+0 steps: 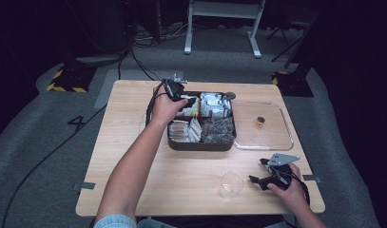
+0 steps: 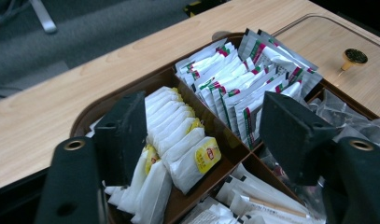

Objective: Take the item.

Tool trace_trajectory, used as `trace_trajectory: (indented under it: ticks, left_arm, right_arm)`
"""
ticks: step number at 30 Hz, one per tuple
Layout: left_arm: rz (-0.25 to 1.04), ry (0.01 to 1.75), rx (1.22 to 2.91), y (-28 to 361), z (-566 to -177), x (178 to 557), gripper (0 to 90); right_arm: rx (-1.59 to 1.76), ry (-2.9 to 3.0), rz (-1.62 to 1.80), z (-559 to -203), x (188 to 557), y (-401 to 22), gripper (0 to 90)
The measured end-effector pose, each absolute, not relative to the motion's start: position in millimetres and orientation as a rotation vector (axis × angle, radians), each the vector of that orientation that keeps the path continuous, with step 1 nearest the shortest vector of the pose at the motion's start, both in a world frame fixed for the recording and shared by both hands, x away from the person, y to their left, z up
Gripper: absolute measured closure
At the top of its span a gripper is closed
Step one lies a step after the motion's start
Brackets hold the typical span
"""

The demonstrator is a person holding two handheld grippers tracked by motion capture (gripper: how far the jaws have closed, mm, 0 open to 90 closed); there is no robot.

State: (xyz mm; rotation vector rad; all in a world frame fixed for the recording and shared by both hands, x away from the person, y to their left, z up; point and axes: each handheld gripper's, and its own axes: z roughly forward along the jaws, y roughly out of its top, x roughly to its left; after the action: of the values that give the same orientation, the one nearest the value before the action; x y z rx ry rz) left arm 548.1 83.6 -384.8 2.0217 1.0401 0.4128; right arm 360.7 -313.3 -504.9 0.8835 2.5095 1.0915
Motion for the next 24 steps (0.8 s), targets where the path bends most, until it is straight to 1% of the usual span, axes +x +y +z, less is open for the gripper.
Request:
trace_trajectory:
  ticks: [7, 13, 24]
  left_arm:
    - [0.352, 1.037, 2.066, 76.1, -402.4, 565.1, 42.5]
    - [0.272, 1.073, 2.097, 67.0, -419.1, 573.7, 50.0]
    - [0.249, 1.130, 2.160, 61.5, -437.5, 583.5, 56.1]
  right_arm:
    - [0.881, 2.510, 1.090, -504.9, 360.7, -313.4, 11.2]
    - [0.881, 2.510, 1.090, -504.9, 360.8, -313.4, 11.3]
    - [0.879, 2.510, 1.090, -505.0, 360.9, -313.4, 11.3]
